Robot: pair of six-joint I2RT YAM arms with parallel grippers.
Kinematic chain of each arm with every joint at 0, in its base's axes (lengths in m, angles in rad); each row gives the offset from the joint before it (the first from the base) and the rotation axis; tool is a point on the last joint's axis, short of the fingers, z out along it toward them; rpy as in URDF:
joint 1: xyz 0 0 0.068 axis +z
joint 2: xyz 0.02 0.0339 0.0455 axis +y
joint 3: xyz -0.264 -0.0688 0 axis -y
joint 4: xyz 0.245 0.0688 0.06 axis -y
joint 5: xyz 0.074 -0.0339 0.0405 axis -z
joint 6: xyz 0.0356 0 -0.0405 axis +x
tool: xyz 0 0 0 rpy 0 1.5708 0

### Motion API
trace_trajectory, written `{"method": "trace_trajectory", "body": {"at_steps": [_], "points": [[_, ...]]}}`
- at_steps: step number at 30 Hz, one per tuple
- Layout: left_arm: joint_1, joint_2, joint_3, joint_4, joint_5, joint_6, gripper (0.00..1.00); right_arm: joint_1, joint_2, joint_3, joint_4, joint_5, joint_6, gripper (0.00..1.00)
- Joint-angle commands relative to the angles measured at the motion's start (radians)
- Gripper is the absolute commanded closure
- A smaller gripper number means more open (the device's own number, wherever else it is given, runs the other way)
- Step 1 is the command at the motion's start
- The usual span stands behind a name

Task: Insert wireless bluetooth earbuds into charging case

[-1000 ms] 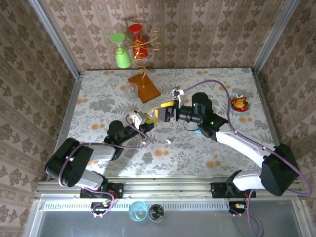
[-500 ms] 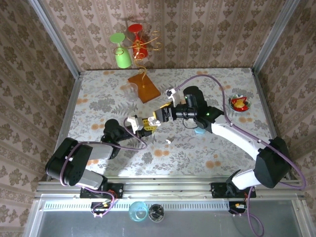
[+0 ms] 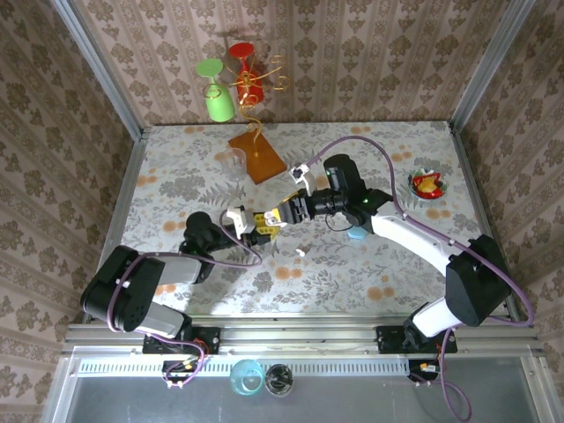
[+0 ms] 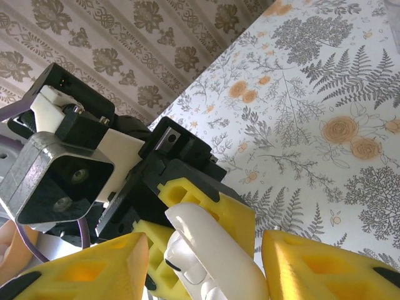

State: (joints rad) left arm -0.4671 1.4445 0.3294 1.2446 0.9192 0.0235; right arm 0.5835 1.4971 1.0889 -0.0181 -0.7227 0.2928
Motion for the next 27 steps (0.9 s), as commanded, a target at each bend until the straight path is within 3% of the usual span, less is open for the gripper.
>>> {"method": "trace_trajectory", "body": {"at_steps": [1,8,14,19,27], "points": [[0.036,-0.027,-0.001,0.039,-0.037,-0.028,1.00,0.004,-0.017,-0.006,-0.005,-0.093,-0.031,0.49],[0.048,-0.053,-0.003,0.039,0.004,-0.071,1.00,0.001,-0.043,-0.024,0.007,-0.060,-0.055,0.49],[0.047,-0.126,-0.016,0.037,0.115,-0.139,1.00,0.003,-0.133,-0.109,0.068,-0.012,-0.202,0.36],[0.043,-0.163,-0.009,0.035,0.166,-0.204,1.00,0.010,-0.161,-0.132,0.053,-0.035,-0.313,0.35],[0.018,-0.159,0.006,0.035,0.172,-0.212,0.99,0.033,-0.151,-0.151,0.145,-0.050,-0.364,0.39]]}}
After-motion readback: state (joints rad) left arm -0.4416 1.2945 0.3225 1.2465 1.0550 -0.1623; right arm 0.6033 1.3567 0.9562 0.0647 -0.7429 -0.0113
